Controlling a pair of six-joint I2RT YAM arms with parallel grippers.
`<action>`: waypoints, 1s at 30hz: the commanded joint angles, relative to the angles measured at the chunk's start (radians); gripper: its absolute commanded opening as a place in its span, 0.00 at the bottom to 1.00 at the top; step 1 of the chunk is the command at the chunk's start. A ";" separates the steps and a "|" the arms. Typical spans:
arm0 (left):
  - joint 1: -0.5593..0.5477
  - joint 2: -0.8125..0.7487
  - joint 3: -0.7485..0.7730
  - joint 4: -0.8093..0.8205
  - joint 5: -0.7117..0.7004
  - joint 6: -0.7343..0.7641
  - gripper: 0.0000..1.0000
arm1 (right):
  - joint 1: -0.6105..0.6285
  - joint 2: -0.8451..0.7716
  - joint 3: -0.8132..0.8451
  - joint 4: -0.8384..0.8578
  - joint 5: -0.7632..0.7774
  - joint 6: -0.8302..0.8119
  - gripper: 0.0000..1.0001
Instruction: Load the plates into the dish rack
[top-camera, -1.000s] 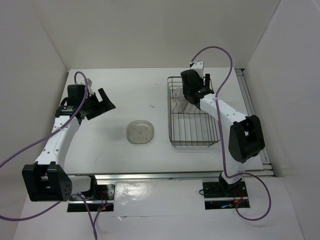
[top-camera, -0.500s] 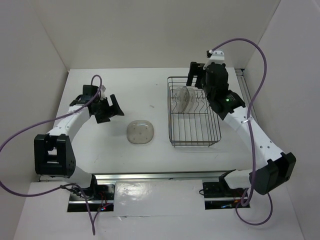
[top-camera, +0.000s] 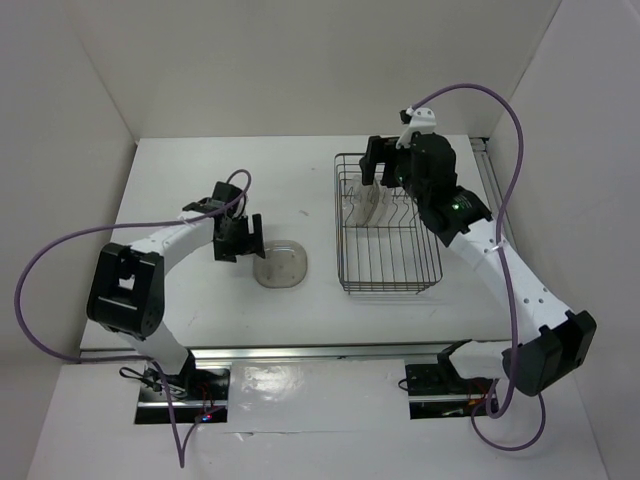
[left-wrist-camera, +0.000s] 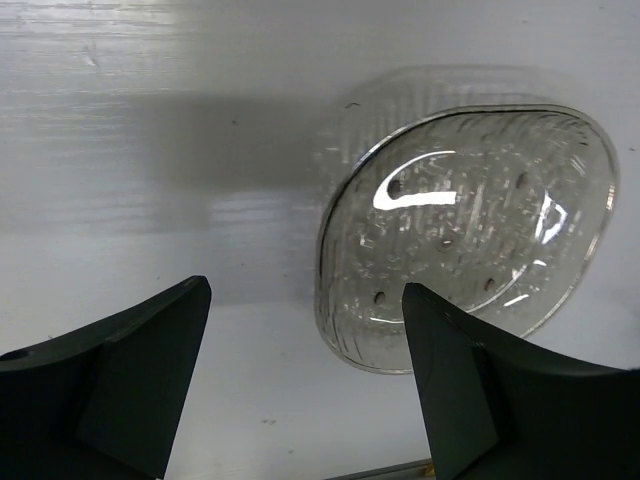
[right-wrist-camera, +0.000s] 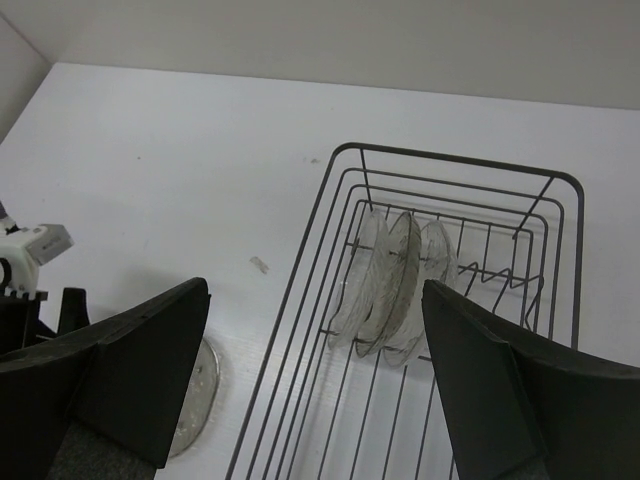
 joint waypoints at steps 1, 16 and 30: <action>0.002 0.034 0.015 -0.021 -0.084 -0.020 0.91 | 0.008 -0.056 -0.002 -0.004 -0.040 -0.001 0.94; -0.083 0.129 0.066 -0.076 -0.195 -0.048 0.52 | 0.008 -0.053 -0.002 0.026 -0.059 -0.001 0.94; -0.102 0.180 0.136 -0.171 -0.349 -0.077 0.00 | 0.008 -0.062 -0.011 0.026 -0.060 -0.001 0.94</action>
